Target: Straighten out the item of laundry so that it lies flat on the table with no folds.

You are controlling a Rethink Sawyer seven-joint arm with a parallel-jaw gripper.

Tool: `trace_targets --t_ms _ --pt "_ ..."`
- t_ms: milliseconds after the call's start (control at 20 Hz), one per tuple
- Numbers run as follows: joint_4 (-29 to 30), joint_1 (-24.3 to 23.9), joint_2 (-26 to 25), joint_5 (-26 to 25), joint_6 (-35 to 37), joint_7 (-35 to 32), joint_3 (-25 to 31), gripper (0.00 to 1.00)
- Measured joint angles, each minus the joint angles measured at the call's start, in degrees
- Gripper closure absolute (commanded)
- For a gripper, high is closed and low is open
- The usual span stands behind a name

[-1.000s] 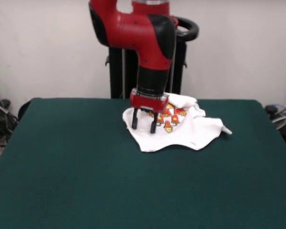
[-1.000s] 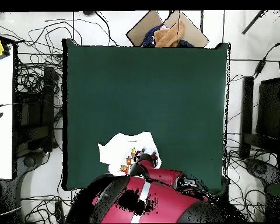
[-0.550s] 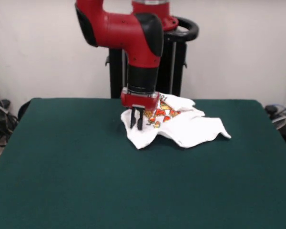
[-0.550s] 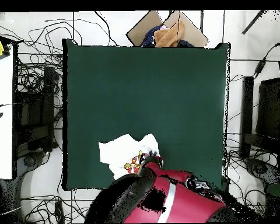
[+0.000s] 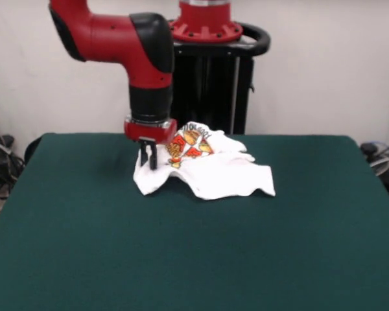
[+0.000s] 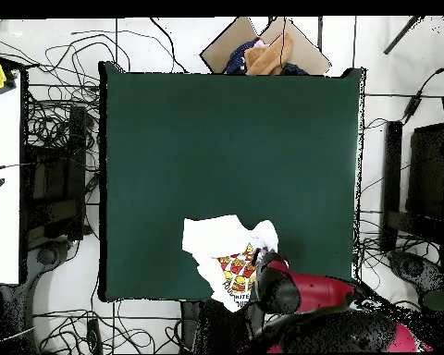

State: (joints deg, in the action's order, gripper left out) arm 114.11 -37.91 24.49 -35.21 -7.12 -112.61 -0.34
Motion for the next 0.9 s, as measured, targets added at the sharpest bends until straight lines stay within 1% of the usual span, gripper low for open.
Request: trace_targets --t_ms 50,100,250,450,500,700,850,900 --pt "-0.12 -0.63 0.07 -0.52 0.39 0.0 0.49 1.0" --pt "-0.17 -1.98 0.27 -2.12 1.18 0.0 1.82 1.0" --pt "-0.36 -2.47 0.43 -3.84 1.59 0.0 2.43 1.0" --pt "-0.66 -2.33 0.55 -5.92 1.59 0.0 2.59 1.0" --pt "-0.99 -2.0 0.65 -7.78 1.62 0.0 2.61 1.0" --pt "-1.5 -1.62 0.86 -10.39 2.03 0.0 2.85 1.0" --pt "-2.14 -1.58 1.47 -12.97 4.77 0.0 4.09 1.0" --pt "-2.62 -1.52 1.91 -13.21 7.39 0.0 4.93 1.0"
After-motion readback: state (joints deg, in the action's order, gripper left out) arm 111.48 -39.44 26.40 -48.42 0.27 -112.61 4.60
